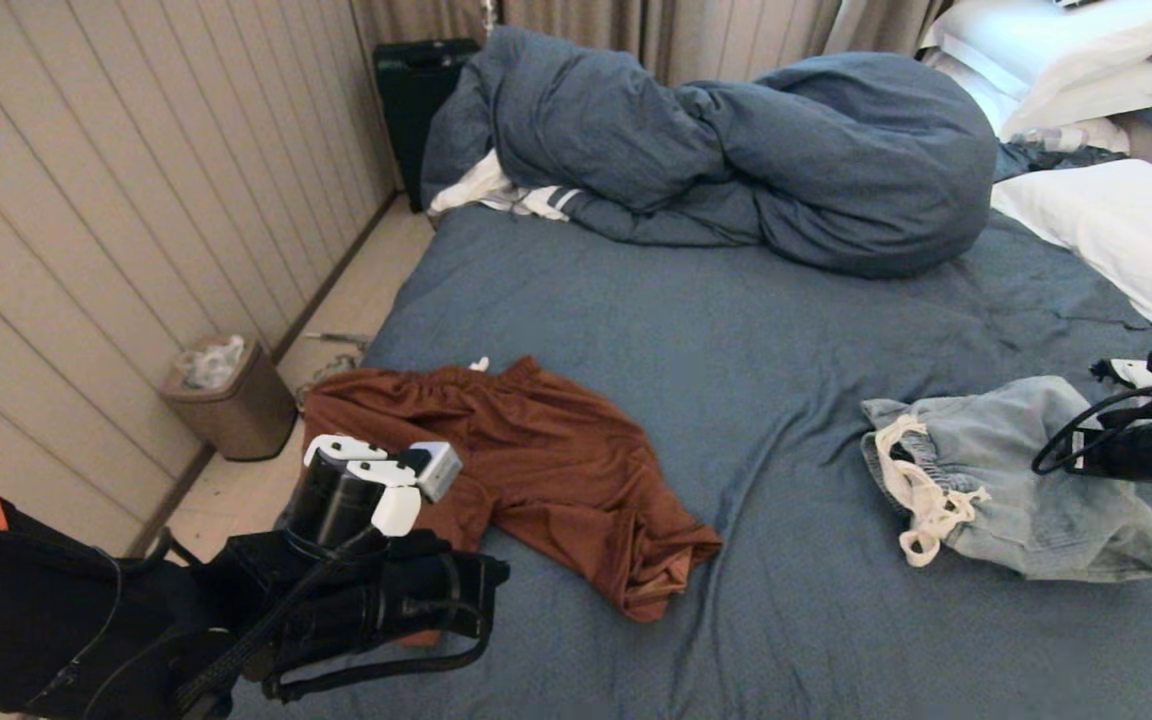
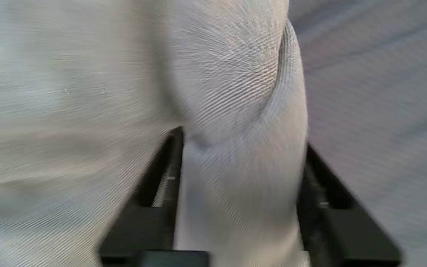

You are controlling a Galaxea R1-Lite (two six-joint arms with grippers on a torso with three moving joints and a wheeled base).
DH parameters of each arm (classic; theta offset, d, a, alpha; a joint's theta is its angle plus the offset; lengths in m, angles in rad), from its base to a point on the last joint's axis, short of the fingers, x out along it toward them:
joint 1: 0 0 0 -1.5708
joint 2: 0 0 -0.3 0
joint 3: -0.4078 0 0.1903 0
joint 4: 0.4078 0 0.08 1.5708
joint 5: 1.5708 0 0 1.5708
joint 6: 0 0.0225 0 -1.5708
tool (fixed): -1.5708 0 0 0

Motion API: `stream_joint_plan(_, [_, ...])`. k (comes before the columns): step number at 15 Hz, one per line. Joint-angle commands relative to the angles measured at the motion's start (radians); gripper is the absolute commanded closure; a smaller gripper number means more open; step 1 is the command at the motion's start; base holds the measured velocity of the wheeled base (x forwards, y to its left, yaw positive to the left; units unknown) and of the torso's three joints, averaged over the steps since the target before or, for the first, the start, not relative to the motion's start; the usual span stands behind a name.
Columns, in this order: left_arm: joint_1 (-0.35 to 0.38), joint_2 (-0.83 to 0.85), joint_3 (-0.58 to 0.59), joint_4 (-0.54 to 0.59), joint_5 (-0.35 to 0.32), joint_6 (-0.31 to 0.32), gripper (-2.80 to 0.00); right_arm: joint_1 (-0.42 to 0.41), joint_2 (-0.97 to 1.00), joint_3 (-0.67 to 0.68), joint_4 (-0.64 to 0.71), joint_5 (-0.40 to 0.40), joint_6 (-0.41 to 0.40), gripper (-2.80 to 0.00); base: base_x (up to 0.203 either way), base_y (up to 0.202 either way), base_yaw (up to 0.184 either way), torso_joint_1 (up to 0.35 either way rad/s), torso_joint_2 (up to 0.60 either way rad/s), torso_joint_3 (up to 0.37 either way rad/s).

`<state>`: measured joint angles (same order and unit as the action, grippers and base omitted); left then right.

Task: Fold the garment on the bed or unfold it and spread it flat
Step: Fold the blue shorts, then fold the brown shorts

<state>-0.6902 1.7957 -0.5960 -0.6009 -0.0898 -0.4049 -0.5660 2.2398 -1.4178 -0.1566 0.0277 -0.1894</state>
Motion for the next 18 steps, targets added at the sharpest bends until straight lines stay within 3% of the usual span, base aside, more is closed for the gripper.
stream_joint_plan(1, [0.0,0.002,0.001,-0.004,-0.001,-0.003,0.0,-0.022,-0.011,0.0,0.007,0.087,0.005,-2.8,0.0,0.0,0.0,0.0,0.0,0.0])
stream_joint_plan(9, [-0.005,0.009,-0.005,-0.005,-0.001,-0.003,0.0,-0.084,-0.283,0.066,0.012,0.36,0.133,-2.8,0.0,0.0,0.0,0.0,0.0,0.0])
stream_joint_plan(10, [-0.005,0.014,-0.007,-0.006,0.0,-0.003,0.0,-0.078,-0.317,0.089,0.013,0.375,0.156,0.0,0.0,0.0,0.0,0.0,0.0,0.0])
stream_joint_plan(14, [-0.005,0.02,-0.017,-0.007,0.033,-0.003,0.0,0.073,-0.383,0.181,0.056,0.388,0.178,0.0,0.0,0.0,0.0,0.0,0.0,0.0])
stream_joint_plan(18, [-0.003,0.02,-0.032,-0.007,0.036,-0.006,0.0,0.339,-0.387,0.209,0.067,0.37,0.246,0.0,0.0,0.0,0.0,0.0,0.0,0.0])
